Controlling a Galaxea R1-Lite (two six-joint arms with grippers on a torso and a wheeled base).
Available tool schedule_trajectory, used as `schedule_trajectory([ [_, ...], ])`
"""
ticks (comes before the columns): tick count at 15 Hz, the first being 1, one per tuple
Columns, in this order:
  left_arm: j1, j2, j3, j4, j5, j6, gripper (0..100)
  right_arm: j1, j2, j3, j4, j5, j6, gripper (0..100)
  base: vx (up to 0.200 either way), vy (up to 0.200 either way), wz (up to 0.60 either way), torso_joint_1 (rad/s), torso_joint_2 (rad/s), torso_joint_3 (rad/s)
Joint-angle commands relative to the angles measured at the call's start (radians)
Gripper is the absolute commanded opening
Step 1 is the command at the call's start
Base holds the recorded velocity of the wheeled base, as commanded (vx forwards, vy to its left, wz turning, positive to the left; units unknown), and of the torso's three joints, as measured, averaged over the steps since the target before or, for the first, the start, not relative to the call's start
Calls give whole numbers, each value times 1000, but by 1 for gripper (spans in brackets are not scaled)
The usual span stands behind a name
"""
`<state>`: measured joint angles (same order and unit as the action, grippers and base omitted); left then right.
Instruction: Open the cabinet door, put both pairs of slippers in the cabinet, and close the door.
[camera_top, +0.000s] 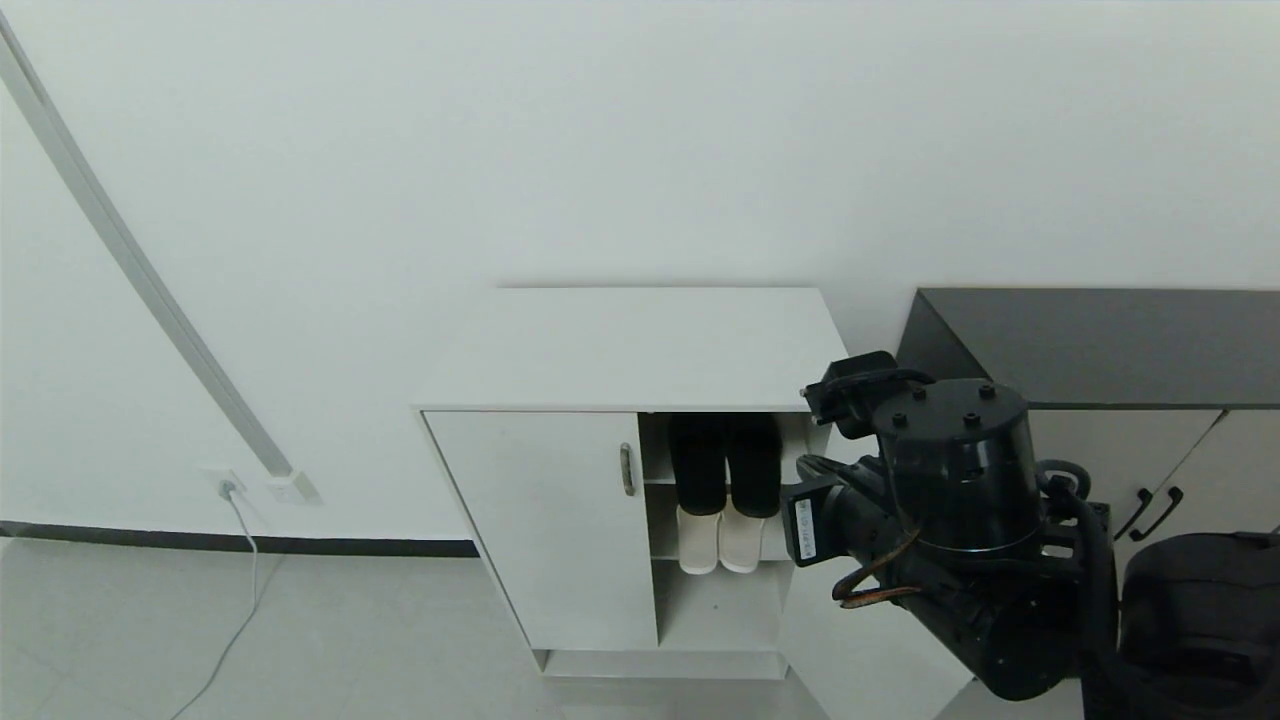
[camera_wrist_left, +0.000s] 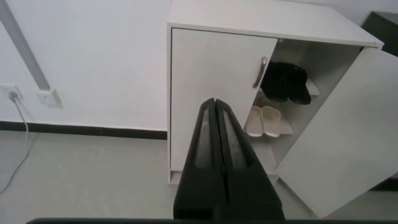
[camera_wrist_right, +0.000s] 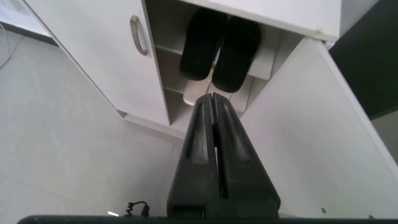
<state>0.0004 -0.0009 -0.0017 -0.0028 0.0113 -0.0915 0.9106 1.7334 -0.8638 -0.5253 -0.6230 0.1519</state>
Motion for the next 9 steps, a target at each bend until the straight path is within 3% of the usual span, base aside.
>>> schedule_trajectory([
  [1,1,1,0,0,-1,-1,0,1,2,2,-1,0,0,0,0,0,0,0,0,0],
  [9,1,1,0,0,1,1,0,4,9,39,-67,2,-23,0,0,0,0,0,0,0],
])
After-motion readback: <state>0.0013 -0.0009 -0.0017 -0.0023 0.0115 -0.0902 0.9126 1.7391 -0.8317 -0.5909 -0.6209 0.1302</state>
